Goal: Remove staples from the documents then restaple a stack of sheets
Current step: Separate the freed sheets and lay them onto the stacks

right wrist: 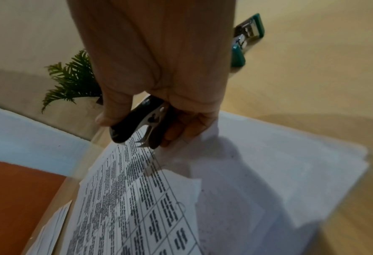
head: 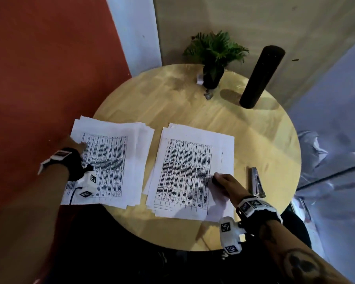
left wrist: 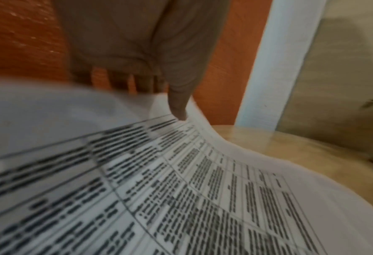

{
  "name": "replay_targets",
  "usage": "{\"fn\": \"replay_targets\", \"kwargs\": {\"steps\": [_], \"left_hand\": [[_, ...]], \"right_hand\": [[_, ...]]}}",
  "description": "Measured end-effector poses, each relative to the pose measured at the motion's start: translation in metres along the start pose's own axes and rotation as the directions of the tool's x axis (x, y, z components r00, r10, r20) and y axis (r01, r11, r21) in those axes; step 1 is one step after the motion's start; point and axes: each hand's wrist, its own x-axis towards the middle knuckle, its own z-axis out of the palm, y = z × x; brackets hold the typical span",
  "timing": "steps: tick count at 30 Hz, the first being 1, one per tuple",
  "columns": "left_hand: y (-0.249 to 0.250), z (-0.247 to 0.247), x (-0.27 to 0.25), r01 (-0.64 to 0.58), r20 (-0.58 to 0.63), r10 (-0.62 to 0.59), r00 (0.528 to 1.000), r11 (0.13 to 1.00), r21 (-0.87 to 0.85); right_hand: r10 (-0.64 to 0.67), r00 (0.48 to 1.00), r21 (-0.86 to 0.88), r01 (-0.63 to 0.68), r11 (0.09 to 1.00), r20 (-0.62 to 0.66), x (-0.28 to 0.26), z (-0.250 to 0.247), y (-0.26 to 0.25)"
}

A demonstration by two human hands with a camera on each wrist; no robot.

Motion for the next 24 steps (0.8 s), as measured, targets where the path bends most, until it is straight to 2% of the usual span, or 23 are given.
{"fn": "replay_targets", "kwargs": {"steps": [2, 3, 5, 7, 9, 12, 16, 19, 21, 23, 24], "left_hand": [[0.02, 0.014, -0.016, -0.086, -0.092, 0.095, 0.991, 0.992, 0.092], [0.035, 0.024, -0.028, -0.169, -0.109, 0.188, 0.976, 0.972, 0.165], [0.073, 0.049, -0.059, -0.341, -0.016, 0.356, 0.934, 0.904, 0.258], [0.106, 0.08, -0.086, -0.419, 0.16, 0.393, 0.905, 0.888, 0.187], [0.129, 0.108, -0.105, -0.408, 0.3, 0.355, 0.885, 0.903, 0.135], [0.144, 0.139, -0.131, -0.357, 0.397, 0.24, 0.886, 0.9, 0.251], [0.145, 0.165, -0.152, -0.369, 0.337, 0.235, 0.912, 0.829, 0.421], [0.148, 0.17, -0.164, -0.378, 0.291, 0.267, 0.919, 0.804, 0.458], [0.149, 0.175, -0.171, -0.369, 0.251, 0.286, 0.925, 0.839, 0.401], [0.152, 0.178, -0.174, -0.336, 0.217, 0.286, 0.934, 0.908, 0.251], [0.153, 0.179, -0.172, -0.284, 0.23, 0.244, 0.942, 0.946, 0.158]], "right_hand": [[0.035, 0.999, 0.023, -0.034, 0.999, -0.027, 0.004, -0.001, 0.001], [0.046, 0.999, 0.019, -0.046, 0.999, -0.027, 0.005, -0.001, 0.0], [0.065, 0.997, 0.019, -0.065, 0.998, -0.028, 0.006, -0.001, -0.002], [0.073, 0.997, 0.027, -0.072, 0.997, -0.033, 0.005, -0.001, -0.002], [0.073, 0.997, 0.024, -0.072, 0.997, -0.036, 0.006, -0.002, -0.002], [0.074, 0.996, 0.014, -0.074, 0.997, -0.045, 0.011, -0.003, 0.002], [0.071, 0.996, 0.006, -0.07, 0.997, -0.046, 0.016, -0.003, 0.005], [0.057, 0.997, 0.013, -0.057, 0.998, -0.044, 0.018, -0.003, 0.008], [0.052, 0.997, 0.019, -0.05, 0.999, -0.061, 0.018, -0.003, 0.009], [0.041, 0.997, 0.009, -0.04, 0.999, -0.068, 0.017, -0.002, 0.009], [0.032, 0.997, 0.005, -0.031, 0.999, -0.073, 0.017, -0.002, 0.009]]}}
